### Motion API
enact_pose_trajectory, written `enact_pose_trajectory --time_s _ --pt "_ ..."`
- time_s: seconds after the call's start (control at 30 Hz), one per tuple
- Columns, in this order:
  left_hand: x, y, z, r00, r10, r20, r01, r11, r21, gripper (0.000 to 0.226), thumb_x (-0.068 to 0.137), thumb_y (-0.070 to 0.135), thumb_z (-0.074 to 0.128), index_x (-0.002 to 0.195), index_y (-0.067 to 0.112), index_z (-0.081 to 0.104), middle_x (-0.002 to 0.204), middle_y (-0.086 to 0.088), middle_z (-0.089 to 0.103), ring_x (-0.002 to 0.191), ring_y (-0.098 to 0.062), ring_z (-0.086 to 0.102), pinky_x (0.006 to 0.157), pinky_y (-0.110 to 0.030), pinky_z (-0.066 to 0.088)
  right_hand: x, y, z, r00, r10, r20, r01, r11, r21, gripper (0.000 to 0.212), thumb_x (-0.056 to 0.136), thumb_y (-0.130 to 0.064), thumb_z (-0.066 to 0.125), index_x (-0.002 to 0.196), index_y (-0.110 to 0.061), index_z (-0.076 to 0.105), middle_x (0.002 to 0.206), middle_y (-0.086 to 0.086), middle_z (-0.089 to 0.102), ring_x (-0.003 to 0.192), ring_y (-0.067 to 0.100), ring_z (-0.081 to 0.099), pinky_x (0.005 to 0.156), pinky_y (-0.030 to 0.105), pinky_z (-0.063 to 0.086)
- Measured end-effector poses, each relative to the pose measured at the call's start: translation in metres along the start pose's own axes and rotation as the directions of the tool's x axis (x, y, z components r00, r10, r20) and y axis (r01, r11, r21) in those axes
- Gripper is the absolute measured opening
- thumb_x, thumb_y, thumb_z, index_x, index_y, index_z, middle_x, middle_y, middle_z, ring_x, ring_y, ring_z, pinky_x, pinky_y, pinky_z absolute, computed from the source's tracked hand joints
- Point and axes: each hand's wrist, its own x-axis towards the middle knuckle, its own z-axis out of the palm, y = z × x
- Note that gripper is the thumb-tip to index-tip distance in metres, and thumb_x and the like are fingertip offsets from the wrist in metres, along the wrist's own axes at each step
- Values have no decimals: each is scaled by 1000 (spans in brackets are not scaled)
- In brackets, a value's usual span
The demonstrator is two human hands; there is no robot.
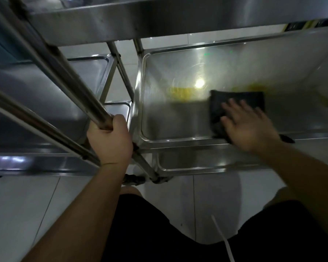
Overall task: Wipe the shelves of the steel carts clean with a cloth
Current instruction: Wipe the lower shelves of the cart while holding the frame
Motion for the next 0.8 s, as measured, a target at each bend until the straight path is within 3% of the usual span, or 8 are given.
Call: enact_pose_trajectory --time_s 0.13,0.23,0.33,0.4,0.5,0.63,0.73,0.8 --pt "-3 -3 3 1000 4 5 -3 997 -78 36 76 25 61 72 -5 43 64 -35 45 54 -34 49 51 -42 42 7 63 -16 973 228 -30 -227 973 36 80 94 -71 0 165 -35 7 173 -11 0 159 18 0 127 51 5" --pt "-6 -2 5 1000 12 17 -10 995 -101 35 76 25 62 72 -4 43 65 -36 43 56 -32 48 53 -39 42 36 45 -16 940 340 -38 -335 937 95 79 97 -68 2 165 -29 5 174 -6 -2 160 24 -4 126 55 1" --pt "-9 3 5 999 11 44 -6 994 -106 23 77 25 61 71 9 47 66 -36 40 57 -32 45 54 -37 42 77 -5 -16 921 389 -37 -381 915 135 77 99 -62 8 166 -24 8 174 -2 -2 160 29 -4 126 57 0" --pt "-9 3 5 999 13 44 -8 993 -115 22 76 25 61 74 6 51 66 -36 40 57 -31 45 53 -35 42 97 -54 -12 954 296 -35 -292 952 93 75 101 -60 9 166 -23 9 174 -1 0 160 29 -3 126 57 1" --pt "-8 1 5 999 33 36 -29 994 -108 34 77 24 60 74 -7 47 67 -37 42 57 -31 47 53 -34 43 102 -137 4 999 -51 -2 51 999 16 74 101 -63 10 166 -28 7 174 -5 0 160 25 -2 126 53 1" --pt "-6 1 4 998 42 47 -36 993 -113 29 79 18 60 72 -8 50 65 -37 42 56 -30 48 54 -33 44 68 -183 21 857 -510 68 511 859 6 74 99 -70 11 164 -36 8 172 -12 5 159 16 -1 127 46 -2" --pt "-7 4 5 998 49 42 -43 990 -136 20 80 11 58 67 1 48 61 -36 37 50 -27 45 50 -29 41 43 -146 22 801 -594 74 589 805 73 74 96 -76 12 162 -43 13 169 -21 7 157 5 -1 125 37 -3" --pt "-7 4 6 997 66 41 -60 991 -119 24 81 8 57 68 -7 45 60 -37 36 51 -30 43 50 -31 39 44 -103 12 855 -517 45 515 856 51 77 93 -80 10 162 -45 15 169 -22 9 157 4 3 126 37 2"
